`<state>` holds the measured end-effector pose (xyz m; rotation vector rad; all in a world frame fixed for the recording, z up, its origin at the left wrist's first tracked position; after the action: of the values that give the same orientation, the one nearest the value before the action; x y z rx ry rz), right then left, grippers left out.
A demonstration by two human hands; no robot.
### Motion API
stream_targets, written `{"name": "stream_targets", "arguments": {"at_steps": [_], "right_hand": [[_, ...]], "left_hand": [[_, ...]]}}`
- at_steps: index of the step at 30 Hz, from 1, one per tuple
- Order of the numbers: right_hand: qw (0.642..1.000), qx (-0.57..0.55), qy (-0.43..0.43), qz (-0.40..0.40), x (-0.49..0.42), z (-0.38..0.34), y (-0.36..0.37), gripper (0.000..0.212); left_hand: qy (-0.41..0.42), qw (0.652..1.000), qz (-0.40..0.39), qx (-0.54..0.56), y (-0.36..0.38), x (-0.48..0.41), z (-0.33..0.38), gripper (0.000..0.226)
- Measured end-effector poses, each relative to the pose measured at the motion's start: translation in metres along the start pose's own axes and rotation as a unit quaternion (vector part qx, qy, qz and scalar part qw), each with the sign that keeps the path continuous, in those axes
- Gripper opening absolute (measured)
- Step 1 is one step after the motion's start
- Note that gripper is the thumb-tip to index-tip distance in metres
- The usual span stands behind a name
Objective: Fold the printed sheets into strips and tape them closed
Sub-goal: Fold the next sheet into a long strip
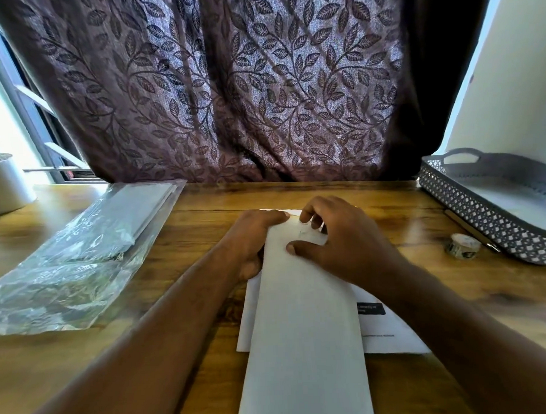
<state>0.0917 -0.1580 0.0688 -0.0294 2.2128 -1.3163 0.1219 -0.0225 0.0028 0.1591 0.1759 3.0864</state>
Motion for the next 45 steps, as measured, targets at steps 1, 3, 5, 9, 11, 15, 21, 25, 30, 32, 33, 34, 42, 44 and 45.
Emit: {"name": "stream_targets", "arguments": {"at_steps": [1,3,5,9,11,15,21,25,30,32,33,34,42,44,45], "right_hand": [[1.0,-0.005,0.014,-0.004,-0.001,0.003,0.0,0.046],[0.999,-0.016,0.042,-0.018,-0.002,0.009,0.0,0.047],[0.997,-0.015,0.069,-0.043,-0.002,0.015,0.003,0.047],[0.987,-0.027,0.121,-0.101,-0.002,0.025,0.012,0.046],[0.98,-0.048,0.145,-0.124,-0.001,0.029,0.016,0.044],[0.944,-0.188,0.21,-0.173,0.003,0.037,0.021,0.037],[0.913,-0.23,0.233,-0.241,0.008,0.042,0.027,0.028],[0.905,-0.236,0.252,-0.249,0.009,0.045,0.027,0.026],[0.892,-0.278,0.255,-0.25,0.005,0.044,0.024,0.028],[0.888,-0.278,0.249,-0.269,0.007,0.042,0.026,0.028],[0.885,-0.277,0.247,-0.28,0.008,0.04,0.028,0.027],[0.884,-0.276,0.245,-0.288,0.008,0.039,0.029,0.025],[0.892,-0.313,0.282,-0.163,-0.006,0.076,-0.002,0.023],[0.869,-0.363,0.314,-0.115,-0.007,0.095,-0.009,0.017],[0.857,-0.389,0.323,-0.097,-0.007,0.102,-0.012,0.016]], "left_hand": [[-0.006,1.0,-0.003,0.0,0.001,0.0,-0.001,0.027],[-0.009,1.0,-0.007,-0.013,0.001,0.0,-0.002,0.028],[-0.001,0.999,-0.015,-0.043,0.002,-0.002,-0.002,0.026],[0.004,0.996,-0.052,-0.074,0.01,-0.001,-0.005,0.026],[0.001,0.995,-0.066,-0.079,0.014,0.001,-0.006,0.027],[0.001,0.992,-0.09,-0.086,0.02,0.003,-0.007,0.029],[-0.037,0.99,-0.116,-0.075,0.028,0.006,-0.016,0.032],[-0.039,0.993,-0.103,-0.051,0.027,0.005,-0.017,0.025],[-0.043,0.992,-0.112,-0.023,0.028,0.005,-0.017,0.027],[-0.045,0.991,-0.126,-0.018,0.031,0.007,-0.017,0.029],[-0.044,0.99,-0.133,-0.015,0.033,0.008,-0.017,0.031],[-0.042,0.989,-0.14,-0.011,0.036,0.009,-0.016,0.032],[-0.048,0.955,-0.291,-0.027,0.023,0.03,0.008,0.04],[-0.037,0.939,-0.335,-0.075,0.003,0.035,0.016,0.04],[-0.036,0.936,-0.337,-0.099,-0.009,0.035,0.02,0.04]]}}
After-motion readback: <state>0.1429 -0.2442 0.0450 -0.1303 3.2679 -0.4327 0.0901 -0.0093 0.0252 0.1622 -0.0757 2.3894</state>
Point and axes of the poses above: each hand's wrist, its own x-axis away from the middle knuckle, its own y-axis out of the palm, z = x × y, the point moved 9 cm from there along -x, towards the middle knuckle, and after that the axes turned 7 degrees about y, right-handed, at the moved point
